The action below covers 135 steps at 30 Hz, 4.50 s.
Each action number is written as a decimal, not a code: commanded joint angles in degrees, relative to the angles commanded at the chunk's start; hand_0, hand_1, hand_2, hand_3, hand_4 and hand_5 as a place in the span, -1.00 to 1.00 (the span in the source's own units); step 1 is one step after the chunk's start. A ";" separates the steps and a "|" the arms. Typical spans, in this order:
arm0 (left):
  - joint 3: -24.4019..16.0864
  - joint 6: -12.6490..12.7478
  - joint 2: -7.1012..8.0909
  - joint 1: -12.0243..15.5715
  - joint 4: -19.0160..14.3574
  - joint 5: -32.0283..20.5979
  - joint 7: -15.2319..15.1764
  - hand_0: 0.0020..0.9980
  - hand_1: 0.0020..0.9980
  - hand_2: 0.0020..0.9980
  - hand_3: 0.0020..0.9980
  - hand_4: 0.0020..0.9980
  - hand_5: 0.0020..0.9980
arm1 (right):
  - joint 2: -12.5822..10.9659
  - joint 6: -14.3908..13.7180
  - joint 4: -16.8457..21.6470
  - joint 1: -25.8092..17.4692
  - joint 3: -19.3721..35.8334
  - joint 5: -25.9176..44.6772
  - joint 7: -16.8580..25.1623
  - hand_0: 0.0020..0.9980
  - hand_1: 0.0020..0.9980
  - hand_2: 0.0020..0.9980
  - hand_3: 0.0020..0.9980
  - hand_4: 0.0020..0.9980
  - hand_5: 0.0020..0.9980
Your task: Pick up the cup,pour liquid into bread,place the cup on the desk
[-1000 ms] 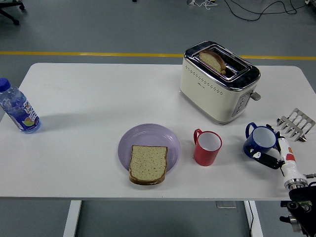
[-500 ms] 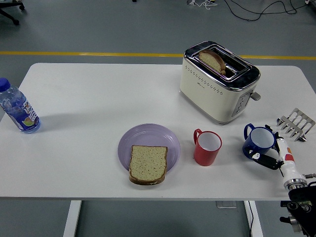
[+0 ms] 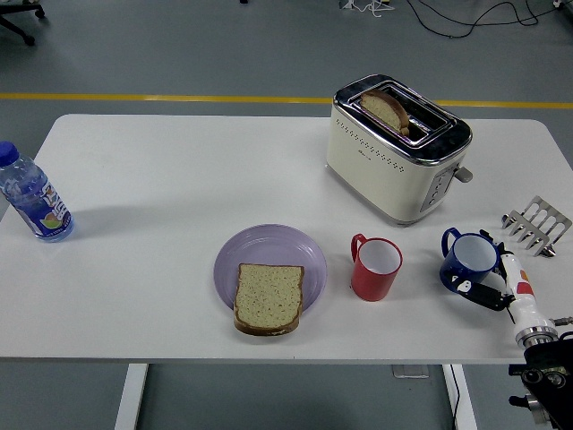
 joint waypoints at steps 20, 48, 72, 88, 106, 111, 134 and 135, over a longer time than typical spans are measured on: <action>0.09 -0.02 0.05 -0.10 0.00 0.06 0.02 0.35 0.48 0.50 0.29 -0.19 1.00 | 0.30 0.84 0.32 0.09 0.44 -1.61 -0.38 0.65 0.46 0.86 1.00 0.86 -1.00; -0.15 -0.02 0.06 0.24 0.00 0.90 0.19 0.35 0.48 0.50 0.28 -0.19 1.00 | -0.84 0.42 8.30 -2.39 2.60 -1.97 -0.86 0.76 0.65 0.96 1.00 0.94 -1.00; 0.06 -0.03 0.09 0.09 0.00 0.32 0.02 0.35 0.48 0.50 0.28 -0.19 1.00 | -0.28 -3.47 21.75 -3.56 10.05 15.24 -0.74 0.46 0.40 0.56 0.59 0.48 -0.66; 1.06 0.00 0.14 -0.10 0.00 -0.42 -0.17 0.35 0.48 0.50 0.28 -0.19 1.00 | 1.19 0.79 22.10 -4.91 18.49 43.07 -2.82 0.27 0.20 0.36 0.27 0.38 -0.61; 0.87 0.05 0.20 -0.33 0.00 -0.34 -0.14 0.35 0.48 0.49 0.28 -0.19 1.00 | 1.69 9.92 19.63 -5.48 23.75 64.03 -8.82 0.22 0.12 0.29 0.23 0.35 -0.67; 0.87 0.07 0.13 -0.26 0.00 -0.43 -0.09 0.35 0.48 0.49 0.28 -0.19 1.00 | 1.67 11.37 18.29 -5.56 23.72 65.34 -9.03 0.22 0.12 0.29 0.23 0.35 -0.67; 1.71 0.04 0.19 0.17 0.00 -0.35 0.00 0.35 0.48 0.49 0.28 -0.19 1.00 | 1.96 18.32 15.08 -5.70 24.19 68.90 -9.67 0.20 0.08 0.24 0.21 0.30 -0.76; 1.77 0.05 0.20 0.15 0.00 -0.40 -0.02 0.35 0.48 0.49 0.28 -0.19 1.00 | 1.97 18.48 15.00 -5.69 24.25 69.02 -9.64 0.20 0.08 0.24 0.21 0.30 -0.76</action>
